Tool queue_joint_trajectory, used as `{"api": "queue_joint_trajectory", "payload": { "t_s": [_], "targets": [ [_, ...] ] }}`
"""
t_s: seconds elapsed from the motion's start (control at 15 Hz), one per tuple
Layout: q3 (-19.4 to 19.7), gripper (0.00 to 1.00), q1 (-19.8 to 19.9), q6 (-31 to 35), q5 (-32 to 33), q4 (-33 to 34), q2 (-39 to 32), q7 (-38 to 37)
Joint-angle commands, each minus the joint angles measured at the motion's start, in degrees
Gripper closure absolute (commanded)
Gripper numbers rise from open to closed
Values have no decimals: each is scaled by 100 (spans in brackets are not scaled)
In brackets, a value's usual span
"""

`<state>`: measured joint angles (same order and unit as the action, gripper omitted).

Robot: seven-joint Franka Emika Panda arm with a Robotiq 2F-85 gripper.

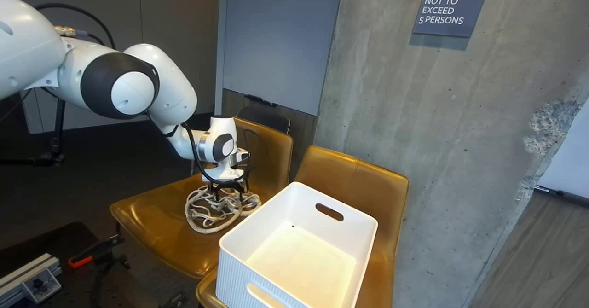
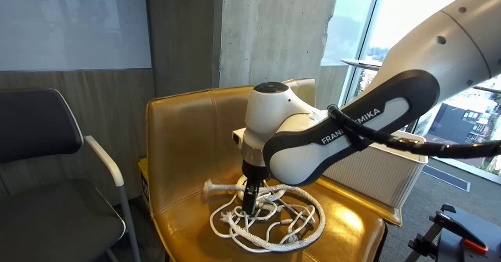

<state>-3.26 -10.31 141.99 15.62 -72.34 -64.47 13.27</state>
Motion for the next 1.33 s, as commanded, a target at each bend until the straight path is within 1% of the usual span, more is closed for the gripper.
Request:
{"api": "queue_joint_trajectory", "payload": {
  "t_s": [0.0,0.2,0.27,0.33,0.4,0.47,0.67,0.8,1.0,1.07,1.27],
  "targets": [
    [211,0,-206,-211,113,474,-491,36],
    [290,0,-305,-250,129,235,-572,-15],
    [295,3,-326,-241,129,123,-536,-16],
    [260,26,-341,-258,93,-22,-460,-48],
    [267,27,-370,-284,91,-81,-423,-95],
    [221,32,-386,-307,53,-216,-304,-135],
    [199,57,-480,-458,30,-586,54,-298],
    [213,72,-530,-564,34,-937,398,-457],
    [260,94,-531,-677,52,-1665,1036,-708],
    [271,99,-510,-697,56,-1893,1228,-776],
    [324,100,-291,-807,-6,-2620,2022,-906]
  ]
}}
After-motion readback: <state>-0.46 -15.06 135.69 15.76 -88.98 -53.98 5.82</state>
